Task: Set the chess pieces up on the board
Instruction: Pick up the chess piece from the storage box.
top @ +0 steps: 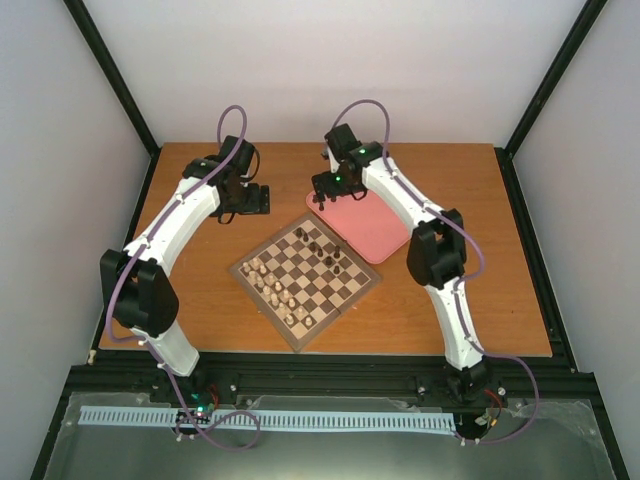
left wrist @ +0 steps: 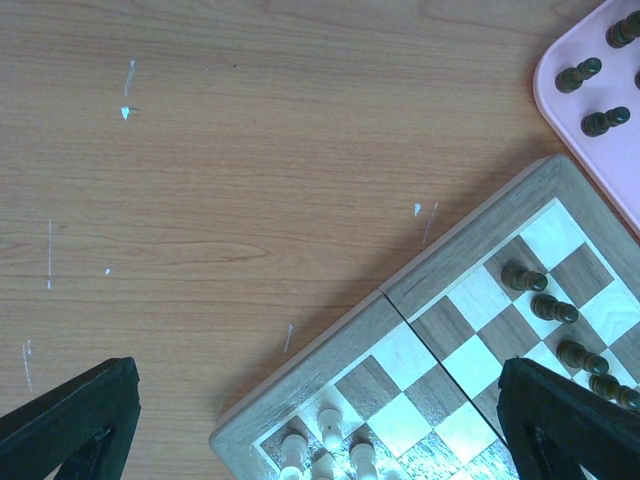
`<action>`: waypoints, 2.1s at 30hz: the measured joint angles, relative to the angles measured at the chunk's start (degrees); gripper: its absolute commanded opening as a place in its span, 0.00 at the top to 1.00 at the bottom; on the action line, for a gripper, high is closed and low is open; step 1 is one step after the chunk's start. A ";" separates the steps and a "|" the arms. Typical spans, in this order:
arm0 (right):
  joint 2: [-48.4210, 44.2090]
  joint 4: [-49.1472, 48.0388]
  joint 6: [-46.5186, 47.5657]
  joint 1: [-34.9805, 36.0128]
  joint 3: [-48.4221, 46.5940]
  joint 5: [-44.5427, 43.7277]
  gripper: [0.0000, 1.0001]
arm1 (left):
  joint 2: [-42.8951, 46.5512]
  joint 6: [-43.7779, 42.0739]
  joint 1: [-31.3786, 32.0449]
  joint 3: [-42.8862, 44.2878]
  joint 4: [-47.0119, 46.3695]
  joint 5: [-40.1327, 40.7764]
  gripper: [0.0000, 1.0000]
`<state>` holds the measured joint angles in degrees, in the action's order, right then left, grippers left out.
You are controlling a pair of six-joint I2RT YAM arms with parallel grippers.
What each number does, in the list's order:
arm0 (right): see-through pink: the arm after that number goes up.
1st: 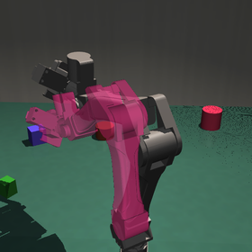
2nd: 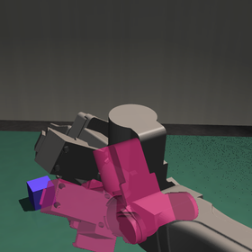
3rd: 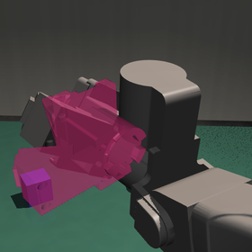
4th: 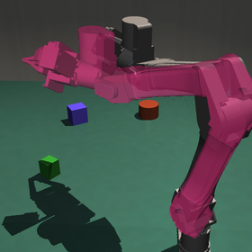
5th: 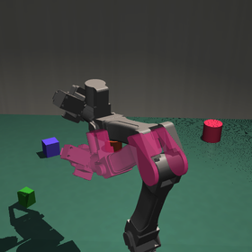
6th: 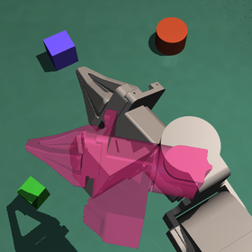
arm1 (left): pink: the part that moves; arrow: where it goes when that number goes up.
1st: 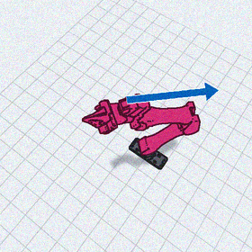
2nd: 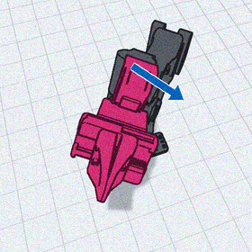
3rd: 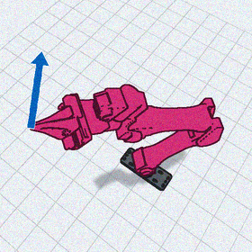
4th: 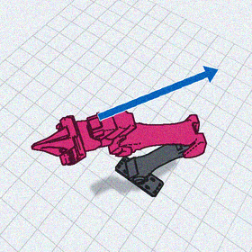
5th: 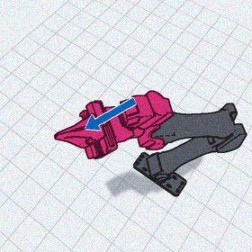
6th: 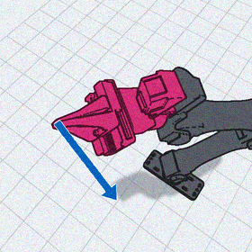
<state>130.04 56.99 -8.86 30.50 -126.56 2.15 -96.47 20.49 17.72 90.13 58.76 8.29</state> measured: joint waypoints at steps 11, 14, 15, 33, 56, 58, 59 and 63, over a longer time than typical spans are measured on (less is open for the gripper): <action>9.11 -1.90 -2.27 0.00 -7.04 2.54 0.29 | -0.33 0.00 0.00 1.22 0.98 0.20 0.00; 10.12 -3.26 -2.86 0.00 -7.72 3.93 0.33 | -1.11 0.00 0.00 2.12 1.20 0.17 0.00; 10.60 -3.65 -2.89 0.00 -7.87 4.44 0.33 | -1.42 0.00 0.00 2.36 1.27 0.20 0.00; 17.55 -4.61 -3.17 0.00 -8.90 6.95 0.55 | -2.84 -0.02 0.00 3.17 1.84 0.20 0.00; 20.13 -4.85 -3.82 0.00 -11.30 6.10 0.88 | -3.89 -0.04 0.00 3.50 2.16 0.22 0.00; 20.13 -4.79 -3.80 0.00 -11.54 5.79 0.93 | -3.89 -0.04 0.00 3.50 2.16 0.20 0.00; 20.13 -4.74 -3.82 0.00 -11.63 5.64 0.94 | -3.89 -0.04 0.00 3.50 2.16 0.20 0.00; 20.13 -4.68 -3.80 0.00 -11.65 4.76 0.96 | -3.89 -0.04 0.00 3.50 2.16 0.17 0.00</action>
<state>150.17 52.31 -12.67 30.50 -138.21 6.92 -100.36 20.45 17.72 93.62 60.93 8.47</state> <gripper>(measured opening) 0.098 0.998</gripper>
